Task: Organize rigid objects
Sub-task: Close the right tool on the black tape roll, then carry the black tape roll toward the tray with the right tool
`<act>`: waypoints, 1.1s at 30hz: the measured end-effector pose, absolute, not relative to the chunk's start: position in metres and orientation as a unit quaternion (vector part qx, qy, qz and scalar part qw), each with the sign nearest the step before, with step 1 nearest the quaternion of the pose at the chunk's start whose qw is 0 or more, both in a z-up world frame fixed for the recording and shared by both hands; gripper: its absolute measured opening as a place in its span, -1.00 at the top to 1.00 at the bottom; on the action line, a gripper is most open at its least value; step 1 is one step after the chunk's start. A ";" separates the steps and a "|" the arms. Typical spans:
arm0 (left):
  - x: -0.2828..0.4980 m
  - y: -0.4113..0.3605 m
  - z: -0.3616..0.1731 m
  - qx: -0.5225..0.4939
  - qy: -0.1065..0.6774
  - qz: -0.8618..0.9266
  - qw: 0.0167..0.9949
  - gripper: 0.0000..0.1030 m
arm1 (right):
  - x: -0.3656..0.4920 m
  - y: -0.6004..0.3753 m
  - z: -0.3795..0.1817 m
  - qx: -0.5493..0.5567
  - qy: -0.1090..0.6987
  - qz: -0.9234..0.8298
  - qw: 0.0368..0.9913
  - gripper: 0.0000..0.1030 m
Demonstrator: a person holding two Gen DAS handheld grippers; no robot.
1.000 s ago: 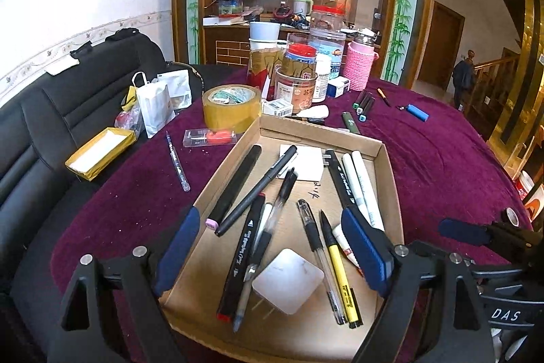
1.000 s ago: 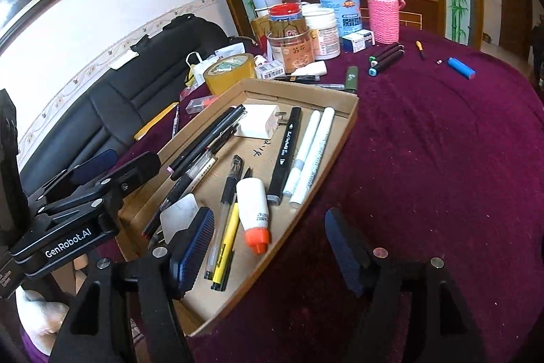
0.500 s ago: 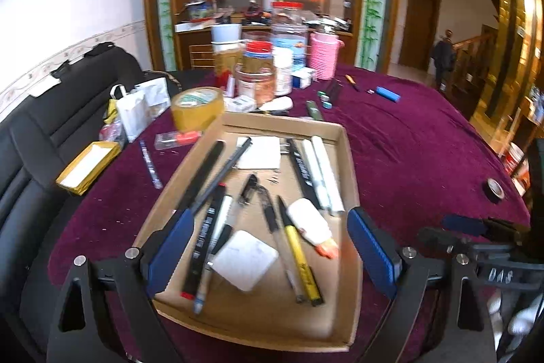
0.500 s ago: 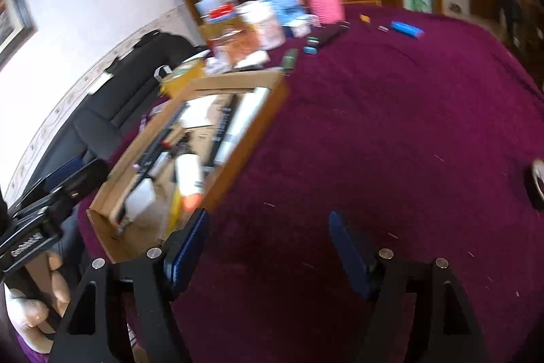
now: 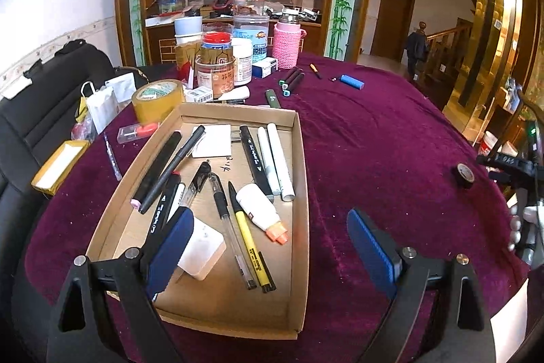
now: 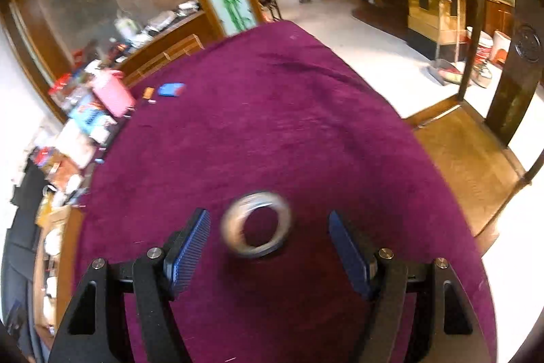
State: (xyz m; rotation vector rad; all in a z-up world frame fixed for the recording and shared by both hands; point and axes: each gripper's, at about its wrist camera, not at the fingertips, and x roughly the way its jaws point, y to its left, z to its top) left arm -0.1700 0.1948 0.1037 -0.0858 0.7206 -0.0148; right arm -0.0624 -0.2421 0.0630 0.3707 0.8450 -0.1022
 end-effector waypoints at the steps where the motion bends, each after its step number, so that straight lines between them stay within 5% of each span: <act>1: -0.170 0.197 0.104 -0.045 0.353 -0.005 0.935 -0.77 | -0.055 -0.244 0.058 0.171 0.417 -0.052 0.891 -0.49; 4: -0.173 0.207 0.106 -0.059 0.351 0.006 0.934 -0.77 | -0.034 -0.244 0.041 0.161 0.450 -0.040 0.877 -0.38; 7: -0.176 0.218 0.108 -0.067 0.348 0.018 0.935 -0.77 | -0.024 -0.231 0.034 0.127 0.459 -0.027 0.879 0.18; 10: -0.176 0.233 0.108 -0.080 0.348 0.038 0.933 -0.77 | -0.021 -0.206 0.033 0.117 0.470 0.024 0.874 0.38; 20: -0.176 0.273 0.099 -0.131 0.356 0.066 0.923 -0.77 | -0.052 -0.117 0.028 0.098 0.494 0.196 0.842 0.38; 33: -0.178 0.316 0.089 -0.173 0.356 0.094 0.914 -0.77 | -0.052 -0.085 0.028 0.065 0.486 0.177 0.853 0.24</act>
